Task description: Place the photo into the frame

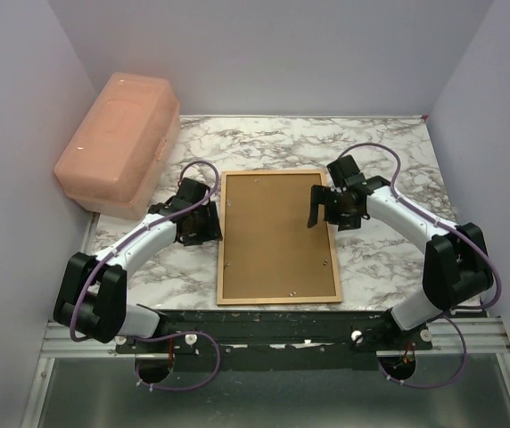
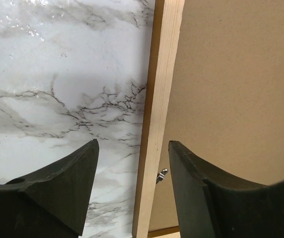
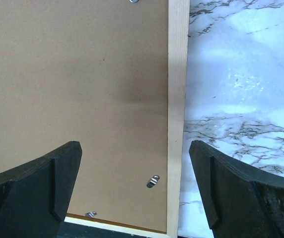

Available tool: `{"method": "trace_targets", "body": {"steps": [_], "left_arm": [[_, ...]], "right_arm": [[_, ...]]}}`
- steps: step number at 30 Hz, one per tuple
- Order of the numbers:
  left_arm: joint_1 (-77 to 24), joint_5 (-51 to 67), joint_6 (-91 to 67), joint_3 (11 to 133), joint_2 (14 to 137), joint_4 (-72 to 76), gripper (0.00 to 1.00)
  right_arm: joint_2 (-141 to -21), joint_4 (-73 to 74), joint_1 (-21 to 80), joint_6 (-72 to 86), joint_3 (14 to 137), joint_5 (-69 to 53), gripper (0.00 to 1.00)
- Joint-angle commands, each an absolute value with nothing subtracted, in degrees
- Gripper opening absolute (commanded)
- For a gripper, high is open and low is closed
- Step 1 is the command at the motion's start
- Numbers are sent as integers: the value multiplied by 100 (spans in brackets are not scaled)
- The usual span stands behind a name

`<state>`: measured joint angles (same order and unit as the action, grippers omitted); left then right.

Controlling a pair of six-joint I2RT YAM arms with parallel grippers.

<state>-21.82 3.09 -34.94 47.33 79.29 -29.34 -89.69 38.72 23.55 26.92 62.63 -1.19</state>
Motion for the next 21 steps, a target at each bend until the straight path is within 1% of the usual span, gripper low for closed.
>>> {"method": "trace_targets", "body": {"steps": [1,6,9,13,15,21], "left_arm": [[-2197,638,-3513,4470,7670,-2757,63],[-2213,728,-3609,4162,7513,-2682,67],[-2269,773,-3685,4006,7471,-2642,67],[-2459,675,-3815,3895,7508,-2653,67],[-2542,631,-3898,3870,7549,-2671,67],[-2680,528,-3964,3834,7676,-2687,66]], "right_arm": [[-8757,3943,2355,2746,6074,189,100],[-8541,3808,2336,2889,5549,163,100],[-8382,3717,2334,2959,5191,45,100],[-8297,3557,2338,3019,4782,-361,97],[-8275,3478,2337,3039,4643,-500,94],[-8191,3452,2344,3067,4491,-615,80]]}}
